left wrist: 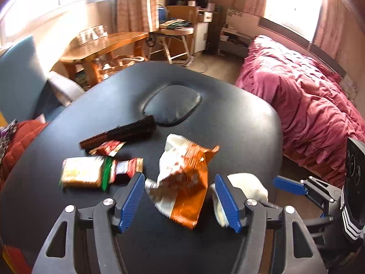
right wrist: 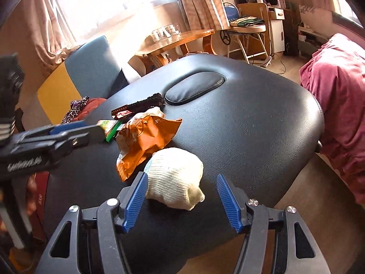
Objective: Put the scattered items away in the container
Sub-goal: 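Grasp the orange-and-white snack bag with the left gripper, then grasp the white sock with the right gripper while the left gripper holds the snack bag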
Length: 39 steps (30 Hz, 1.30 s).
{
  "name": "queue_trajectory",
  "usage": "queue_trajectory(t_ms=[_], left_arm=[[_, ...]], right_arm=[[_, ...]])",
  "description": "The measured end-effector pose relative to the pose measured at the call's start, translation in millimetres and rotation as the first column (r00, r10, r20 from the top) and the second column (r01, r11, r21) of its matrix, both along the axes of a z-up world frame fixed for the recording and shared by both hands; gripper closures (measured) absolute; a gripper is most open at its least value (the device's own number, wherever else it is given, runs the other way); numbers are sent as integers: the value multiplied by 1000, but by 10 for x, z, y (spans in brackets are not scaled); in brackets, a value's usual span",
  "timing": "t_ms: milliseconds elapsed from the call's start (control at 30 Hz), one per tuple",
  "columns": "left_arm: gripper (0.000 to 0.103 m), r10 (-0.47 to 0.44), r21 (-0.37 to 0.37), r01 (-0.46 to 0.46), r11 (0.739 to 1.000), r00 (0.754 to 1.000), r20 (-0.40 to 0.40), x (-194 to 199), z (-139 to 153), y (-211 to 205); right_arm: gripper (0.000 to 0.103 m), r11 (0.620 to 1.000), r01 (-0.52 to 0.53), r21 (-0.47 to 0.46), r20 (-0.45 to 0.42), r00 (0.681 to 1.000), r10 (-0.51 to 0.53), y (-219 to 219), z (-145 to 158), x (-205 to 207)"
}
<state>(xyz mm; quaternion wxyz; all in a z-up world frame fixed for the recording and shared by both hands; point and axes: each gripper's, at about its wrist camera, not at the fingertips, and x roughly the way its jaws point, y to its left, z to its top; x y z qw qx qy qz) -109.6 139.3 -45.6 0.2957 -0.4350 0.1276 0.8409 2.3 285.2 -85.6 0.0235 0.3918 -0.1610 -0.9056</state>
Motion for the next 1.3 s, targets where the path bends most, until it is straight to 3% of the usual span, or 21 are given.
queue_trajectory(t_ms=[233, 367, 533, 767, 933, 1100, 1300], left_arm=[[36, -121, -5, 122, 993, 991, 57, -323, -204, 220], [24, -162, -36, 166, 986, 983, 89, -435, -390, 340], [34, -123, -59, 130, 990, 986, 113, -433, -585, 358], [41, -22, -47, 27, 999, 994, 106, -184, -596, 58], [41, 119, -43, -114, 993, 985, 124, 144, -592, -394], [41, 312, -41, -309, 950, 944, 109, 550, -599, -1050], [40, 461, -29, -461, 887, 880, 116, 964, -616, -1683]], right_arm=[[35, 998, -51, 44, -8, 999, 51, -15, -17, -92], [35, 996, -65, 53, -6, 998, 66, -17, -62, -131], [34, 996, -76, 51, 8, 997, 76, -21, -143, -175], [29, 996, -75, 43, 24, 997, 74, -34, -226, -220], [19, 986, -140, 87, 56, 989, 135, -194, -277, -241], [19, 961, -235, 144, 58, 972, 229, -495, -291, -240], [20, 953, -298, 50, 46, 954, 296, -731, -256, -205]])
